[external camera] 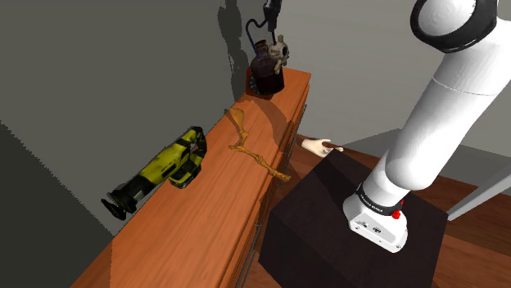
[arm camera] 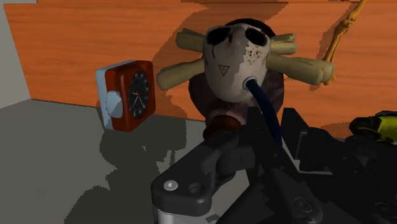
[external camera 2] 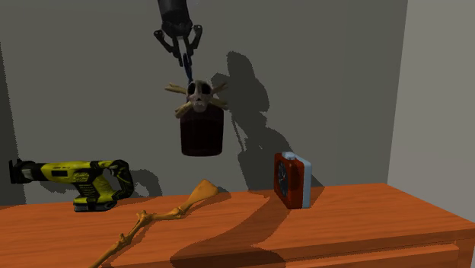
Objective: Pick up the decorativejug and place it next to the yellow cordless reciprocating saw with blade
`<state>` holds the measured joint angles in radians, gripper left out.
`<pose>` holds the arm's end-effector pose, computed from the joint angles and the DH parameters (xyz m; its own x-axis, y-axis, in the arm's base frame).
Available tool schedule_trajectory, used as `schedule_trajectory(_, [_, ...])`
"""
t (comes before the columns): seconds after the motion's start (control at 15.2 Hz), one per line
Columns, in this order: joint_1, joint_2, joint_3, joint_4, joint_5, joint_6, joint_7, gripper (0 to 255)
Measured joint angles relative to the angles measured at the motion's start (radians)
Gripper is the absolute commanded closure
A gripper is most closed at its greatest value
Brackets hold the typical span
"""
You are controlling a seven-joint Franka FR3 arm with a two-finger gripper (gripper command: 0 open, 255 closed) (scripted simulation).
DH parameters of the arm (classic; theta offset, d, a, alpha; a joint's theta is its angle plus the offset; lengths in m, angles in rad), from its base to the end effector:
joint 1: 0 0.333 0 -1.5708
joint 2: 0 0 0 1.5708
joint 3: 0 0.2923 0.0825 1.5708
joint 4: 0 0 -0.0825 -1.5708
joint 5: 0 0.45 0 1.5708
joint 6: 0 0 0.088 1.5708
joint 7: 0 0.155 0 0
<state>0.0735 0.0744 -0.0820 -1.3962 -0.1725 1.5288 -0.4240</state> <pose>0.6398 -0.0309 0.5985 0.9202 0.3910 -0.0189 0.3875 -0.9030 0.1854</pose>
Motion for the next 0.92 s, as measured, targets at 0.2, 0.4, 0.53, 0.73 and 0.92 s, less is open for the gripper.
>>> schedule_trajectory(0.2, [0.036,-0.066,0.032,-0.077,-0.010,-0.001,0.068,255])
schedule_trajectory(0.4, [0.068,-0.124,0.065,-0.141,-0.014,-0.006,0.132,255])
schedule_trajectory(0.53, [0.093,-0.147,0.093,-0.168,-0.014,-0.013,0.185,255])
schedule_trajectory(0.73, [0.126,-0.183,0.134,-0.205,-0.011,-0.025,0.258,255])
schedule_trajectory(0.92, [0.156,-0.211,0.172,-0.237,-0.005,-0.032,0.325,255])
